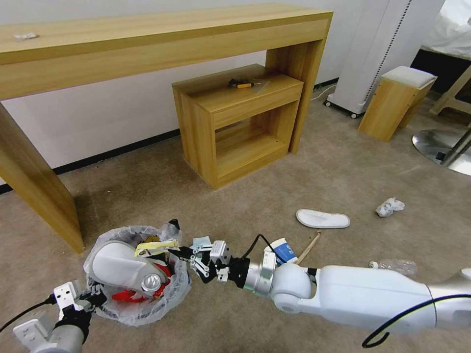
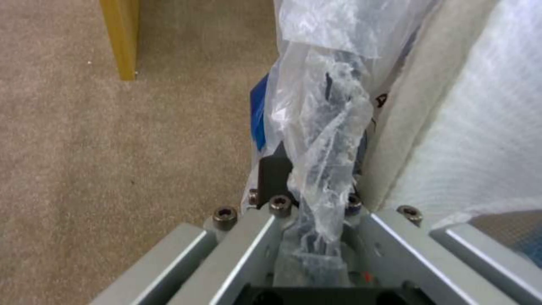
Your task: Pick up the trash bin and place the garbage on the floor into it.
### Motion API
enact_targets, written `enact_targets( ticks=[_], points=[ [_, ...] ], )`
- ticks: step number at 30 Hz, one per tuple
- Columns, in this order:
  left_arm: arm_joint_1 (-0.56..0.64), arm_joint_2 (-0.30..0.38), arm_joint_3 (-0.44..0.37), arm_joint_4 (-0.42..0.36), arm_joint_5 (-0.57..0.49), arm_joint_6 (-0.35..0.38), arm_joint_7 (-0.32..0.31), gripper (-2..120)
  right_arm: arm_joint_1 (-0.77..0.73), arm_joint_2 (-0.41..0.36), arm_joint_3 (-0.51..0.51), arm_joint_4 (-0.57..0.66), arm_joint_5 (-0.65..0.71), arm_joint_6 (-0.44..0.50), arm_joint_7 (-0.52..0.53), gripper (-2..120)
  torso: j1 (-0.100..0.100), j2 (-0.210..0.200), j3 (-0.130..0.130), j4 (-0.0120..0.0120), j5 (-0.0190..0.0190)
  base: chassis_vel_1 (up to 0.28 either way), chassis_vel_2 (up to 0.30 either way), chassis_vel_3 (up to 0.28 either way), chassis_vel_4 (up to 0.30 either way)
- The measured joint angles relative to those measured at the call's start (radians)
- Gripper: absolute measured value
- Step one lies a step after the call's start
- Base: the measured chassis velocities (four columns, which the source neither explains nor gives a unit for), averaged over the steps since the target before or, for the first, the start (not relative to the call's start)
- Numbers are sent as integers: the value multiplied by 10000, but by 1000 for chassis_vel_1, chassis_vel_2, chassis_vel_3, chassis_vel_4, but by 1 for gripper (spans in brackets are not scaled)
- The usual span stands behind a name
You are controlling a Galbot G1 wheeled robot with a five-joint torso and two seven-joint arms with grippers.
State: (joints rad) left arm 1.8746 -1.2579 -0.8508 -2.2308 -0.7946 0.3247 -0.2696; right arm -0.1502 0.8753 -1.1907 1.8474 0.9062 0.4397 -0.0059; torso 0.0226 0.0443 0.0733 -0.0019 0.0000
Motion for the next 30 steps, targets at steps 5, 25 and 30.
enact_targets(
  ticks=[5, 25, 30],
  points=[
    [-113, 85, 0, 187, 125, -33, 49, 0, 760, -12, -689, 326, 63, -623, 579, 0, 0, 0, 0, -1, 0, 0, 0, 0, 0],
    [-345, 236, 140, 469, 306, -110, 178, 0, 3132, 446, -2762, 903, 278, -1538, 1380, 0, 0, 0, 0, 0, 0, 0, 0, 0, 0],
    [-357, 274, 158, 489, 301, -111, 179, 0, 3264, 505, -2822, 1050, 400, -1700, 1642, 0, 0, 0, 0, 0, 0, 0, 0, 0, 0]
  ],
)
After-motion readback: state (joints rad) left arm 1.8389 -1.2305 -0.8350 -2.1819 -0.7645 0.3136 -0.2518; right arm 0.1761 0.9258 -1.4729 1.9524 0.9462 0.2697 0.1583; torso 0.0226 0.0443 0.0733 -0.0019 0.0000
